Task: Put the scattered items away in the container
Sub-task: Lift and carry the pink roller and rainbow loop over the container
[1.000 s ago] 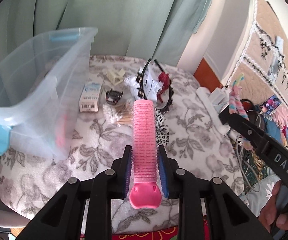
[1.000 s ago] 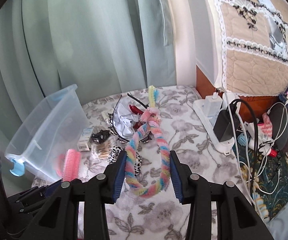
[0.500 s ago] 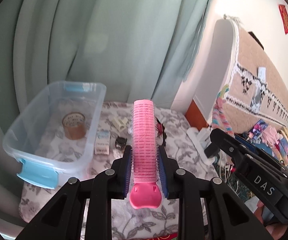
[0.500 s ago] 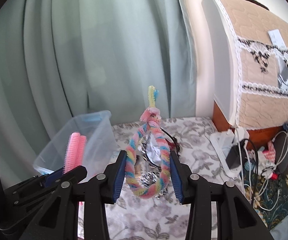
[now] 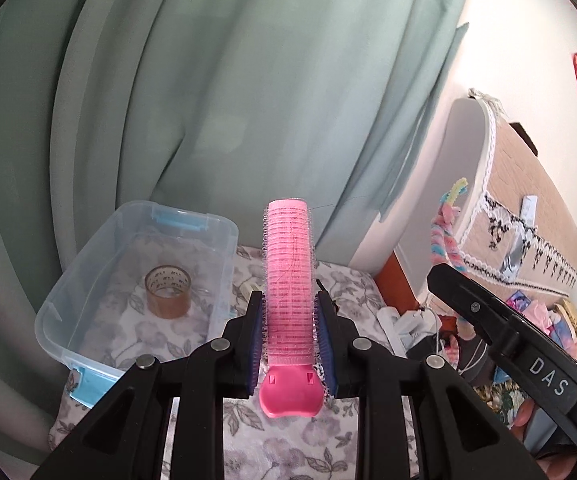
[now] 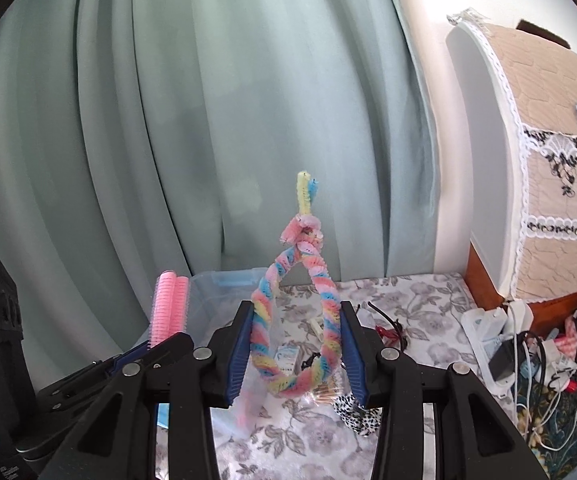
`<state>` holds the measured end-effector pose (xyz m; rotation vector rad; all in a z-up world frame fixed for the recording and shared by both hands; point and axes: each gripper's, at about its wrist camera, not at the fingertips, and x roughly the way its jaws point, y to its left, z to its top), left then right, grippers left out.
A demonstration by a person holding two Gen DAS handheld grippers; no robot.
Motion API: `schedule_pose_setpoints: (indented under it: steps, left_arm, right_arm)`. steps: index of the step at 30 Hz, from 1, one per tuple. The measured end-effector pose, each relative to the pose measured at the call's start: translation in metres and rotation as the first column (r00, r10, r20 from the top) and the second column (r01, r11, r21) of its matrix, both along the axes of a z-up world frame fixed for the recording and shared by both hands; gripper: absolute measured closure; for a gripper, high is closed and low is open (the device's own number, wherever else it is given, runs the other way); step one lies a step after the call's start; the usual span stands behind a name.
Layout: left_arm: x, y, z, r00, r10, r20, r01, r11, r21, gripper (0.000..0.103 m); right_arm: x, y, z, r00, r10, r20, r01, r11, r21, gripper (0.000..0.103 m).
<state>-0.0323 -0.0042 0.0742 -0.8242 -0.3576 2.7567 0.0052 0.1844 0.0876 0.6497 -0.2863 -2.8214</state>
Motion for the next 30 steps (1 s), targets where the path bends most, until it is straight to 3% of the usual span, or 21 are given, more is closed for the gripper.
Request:
schedule_pose_setpoints:
  steps: [14,30]
  left_arm:
    - [-0.033,-0.063,-0.019,0.992,0.105,0.069,-0.109,0.993,0.053,0.077]
    - [-0.056,-0.105,-0.049,0.975,0.159,0.157,-0.172,0.983,0.071,0.077]
  right_arm:
    - [-0.029,-0.032,-0.002,0.992,0.105,0.072,-0.108,0.993,0.047,0.059]
    - [-0.069,-0.120,-0.041,0.962,0.200,0.185,-0.221,0.970,0.103,0.058]
